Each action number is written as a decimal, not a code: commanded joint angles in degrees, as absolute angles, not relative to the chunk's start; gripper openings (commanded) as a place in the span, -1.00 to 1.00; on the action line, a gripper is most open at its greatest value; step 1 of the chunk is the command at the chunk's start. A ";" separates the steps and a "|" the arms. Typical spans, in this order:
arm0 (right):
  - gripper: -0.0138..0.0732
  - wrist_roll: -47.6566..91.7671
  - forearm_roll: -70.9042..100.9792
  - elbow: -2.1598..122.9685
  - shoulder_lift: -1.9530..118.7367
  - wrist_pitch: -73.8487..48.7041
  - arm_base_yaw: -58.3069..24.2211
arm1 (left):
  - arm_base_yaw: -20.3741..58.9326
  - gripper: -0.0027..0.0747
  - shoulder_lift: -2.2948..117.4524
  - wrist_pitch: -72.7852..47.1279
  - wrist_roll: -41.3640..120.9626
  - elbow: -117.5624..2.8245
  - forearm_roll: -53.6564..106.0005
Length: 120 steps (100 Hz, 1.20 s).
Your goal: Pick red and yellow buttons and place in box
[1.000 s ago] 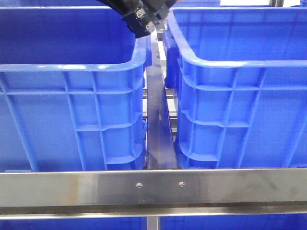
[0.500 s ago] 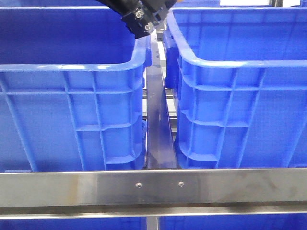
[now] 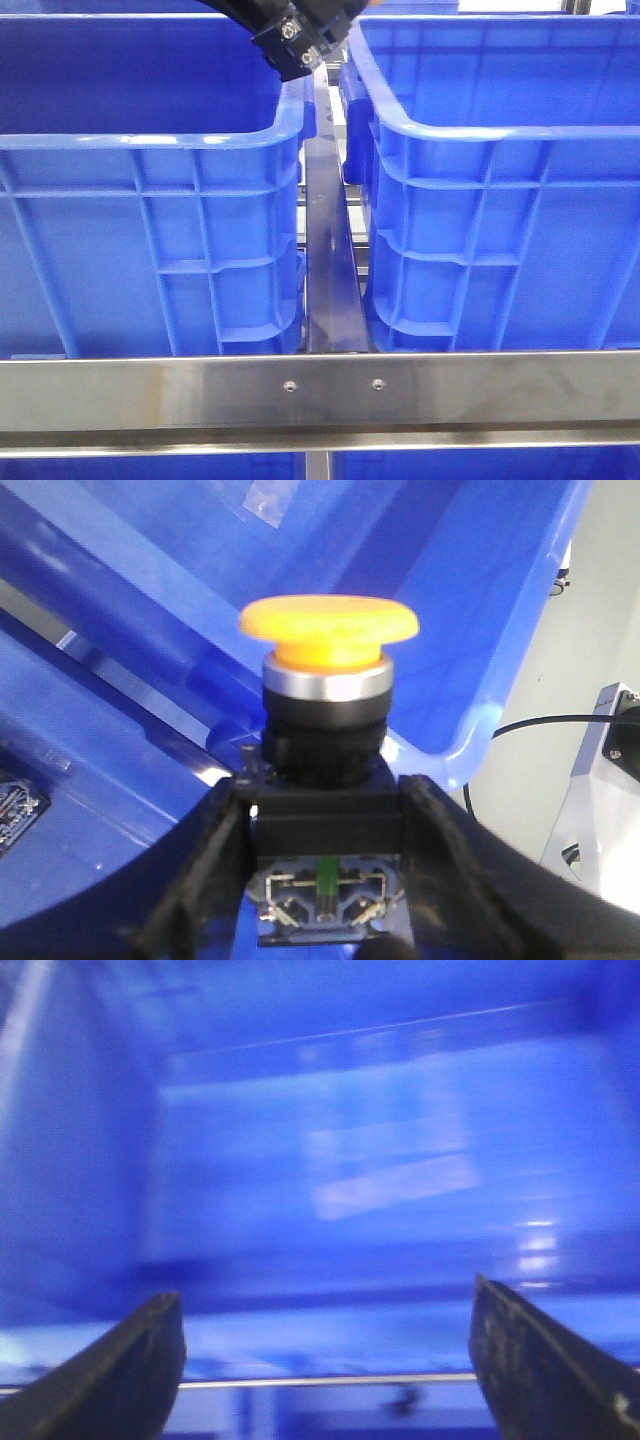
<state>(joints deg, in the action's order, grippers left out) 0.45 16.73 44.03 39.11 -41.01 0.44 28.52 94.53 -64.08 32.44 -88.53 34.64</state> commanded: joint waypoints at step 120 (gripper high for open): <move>0.72 30.44 73.92 71.15 86.14 -54.12 -12.08 | 29.11 -0.29 91.52 -62.96 32.45 -90.55 38.07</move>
<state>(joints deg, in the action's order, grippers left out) 29.20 69.84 69.01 87.60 -53.76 -11.58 28.52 94.53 -64.20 32.45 -88.53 34.64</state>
